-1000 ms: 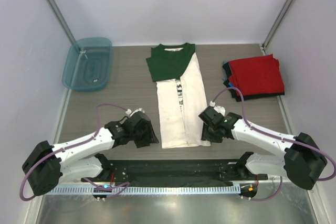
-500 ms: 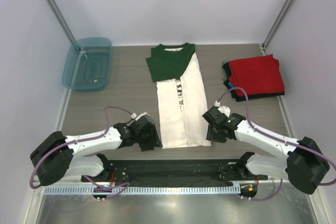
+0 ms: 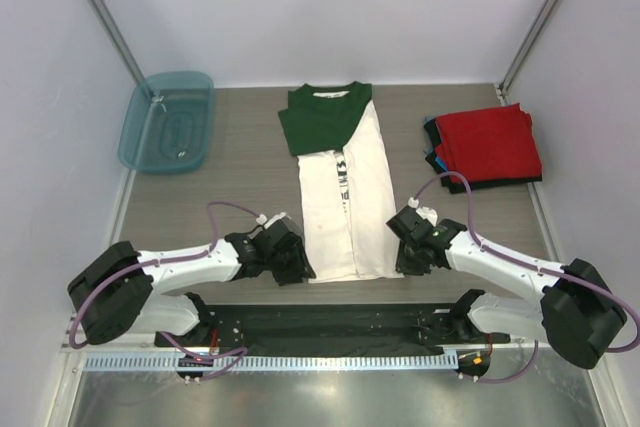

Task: Fold and stack the t-shirts
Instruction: Fold the tshirt

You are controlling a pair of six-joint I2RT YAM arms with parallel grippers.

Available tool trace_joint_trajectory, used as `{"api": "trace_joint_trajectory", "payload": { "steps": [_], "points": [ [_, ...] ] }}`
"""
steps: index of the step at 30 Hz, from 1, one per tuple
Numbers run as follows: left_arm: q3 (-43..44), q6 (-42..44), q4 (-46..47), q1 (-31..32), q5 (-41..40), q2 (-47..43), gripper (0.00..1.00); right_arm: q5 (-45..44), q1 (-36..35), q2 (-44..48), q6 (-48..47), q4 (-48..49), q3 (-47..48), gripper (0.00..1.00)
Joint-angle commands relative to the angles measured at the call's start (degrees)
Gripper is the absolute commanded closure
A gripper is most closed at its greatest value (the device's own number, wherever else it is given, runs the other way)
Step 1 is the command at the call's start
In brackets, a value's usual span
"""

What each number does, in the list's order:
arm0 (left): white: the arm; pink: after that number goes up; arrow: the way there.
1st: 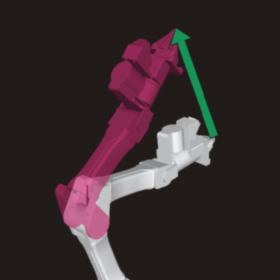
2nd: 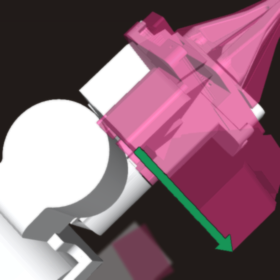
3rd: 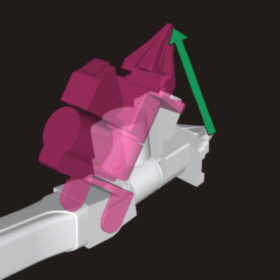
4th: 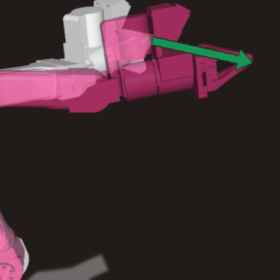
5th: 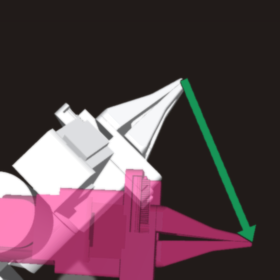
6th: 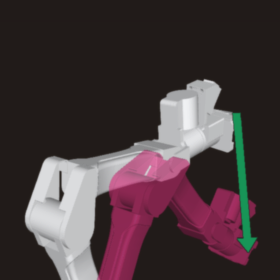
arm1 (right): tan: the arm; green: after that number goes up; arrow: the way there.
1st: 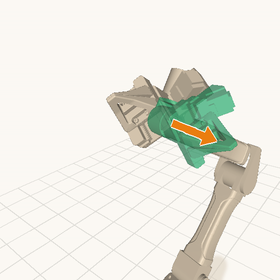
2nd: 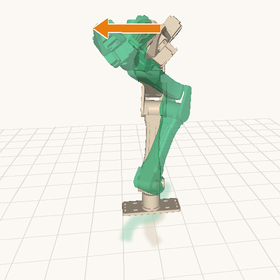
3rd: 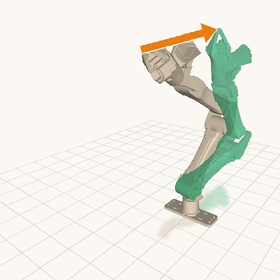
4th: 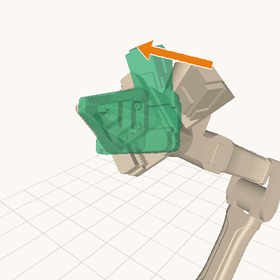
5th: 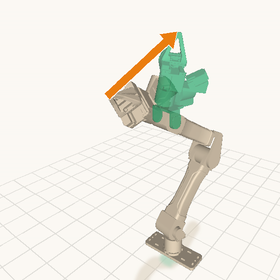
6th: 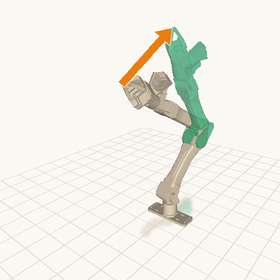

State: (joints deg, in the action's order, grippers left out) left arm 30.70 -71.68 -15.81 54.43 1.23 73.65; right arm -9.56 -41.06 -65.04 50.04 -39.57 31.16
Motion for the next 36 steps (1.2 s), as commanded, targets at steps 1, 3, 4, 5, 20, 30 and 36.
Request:
{"api": "trace_joint_trajectory", "payload": {
  "steps": [1,3,4,5,20,30,36],
  "points": [
    [0.9,-0.5,1.7,0.6,-0.4,0.9,0.59,1.0,0.1,0.0,0.1,2.3,-0.5,0.79],
    [0.9,-0.4,1.8,0.6,-0.5,1.6,0.61,1.3,0.1,0.1,0.0,2.6,-0.7,0.79],
    [1.0,-0.6,1.8,0.7,-0.4,1.8,0.62,1.5,0.2,0.3,-0.2,2.7,-0.8,0.79],
    [1.0,-0.6,1.7,0.7,-0.4,2.2,0.63,1.7,0.1,0.3,-0.2,2.7,-0.9,0.79],
    [0.9,-2.0,0.9,2.2,-2.3,1.2,1.0,2.5,0.2,3.8,-1.2,2.7,-0.1,0.99],
    [6.3,2.3,-2.5,-1.3,-2.9,-0.8,1.0,-2.2,1.1,3.3,-3.4,0.3,6.2,0.99],
    [12.7,8.1,-6.2,-6.5,-2.3,0.4,1.0,-4.1,4.8,0.8,-7.3,0.4,11.5,0.99]
  ]
}}
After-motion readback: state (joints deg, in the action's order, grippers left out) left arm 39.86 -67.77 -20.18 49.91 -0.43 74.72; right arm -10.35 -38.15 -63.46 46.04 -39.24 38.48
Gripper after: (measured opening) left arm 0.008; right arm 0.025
